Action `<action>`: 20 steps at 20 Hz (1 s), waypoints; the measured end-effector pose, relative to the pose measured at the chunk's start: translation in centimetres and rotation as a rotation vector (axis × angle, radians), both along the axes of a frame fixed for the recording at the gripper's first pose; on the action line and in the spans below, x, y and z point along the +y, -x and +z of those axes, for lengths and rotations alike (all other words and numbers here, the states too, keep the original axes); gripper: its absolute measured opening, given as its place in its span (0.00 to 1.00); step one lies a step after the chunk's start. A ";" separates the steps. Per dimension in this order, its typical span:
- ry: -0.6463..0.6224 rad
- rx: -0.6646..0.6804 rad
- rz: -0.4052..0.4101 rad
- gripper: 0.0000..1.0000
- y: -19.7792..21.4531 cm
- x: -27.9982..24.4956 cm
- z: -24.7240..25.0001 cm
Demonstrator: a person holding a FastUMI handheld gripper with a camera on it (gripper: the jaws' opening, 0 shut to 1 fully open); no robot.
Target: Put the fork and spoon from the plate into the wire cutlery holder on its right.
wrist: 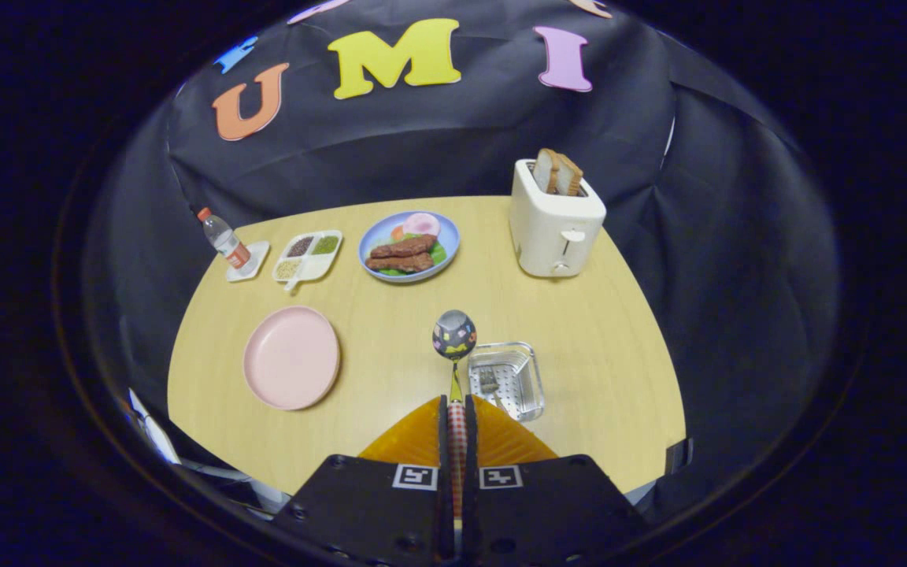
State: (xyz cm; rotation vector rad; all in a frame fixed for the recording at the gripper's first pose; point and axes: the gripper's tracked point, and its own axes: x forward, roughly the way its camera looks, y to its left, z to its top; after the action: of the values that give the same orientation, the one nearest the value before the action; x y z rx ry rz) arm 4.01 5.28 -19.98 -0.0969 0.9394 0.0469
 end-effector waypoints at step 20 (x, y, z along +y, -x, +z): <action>-0.005 0.556 -0.108 0.05 -0.7 -4.3 -4.3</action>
State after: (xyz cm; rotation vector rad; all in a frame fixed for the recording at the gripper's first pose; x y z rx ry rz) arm 4.66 0.99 -24.31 -0.0265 1.4985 -0.0262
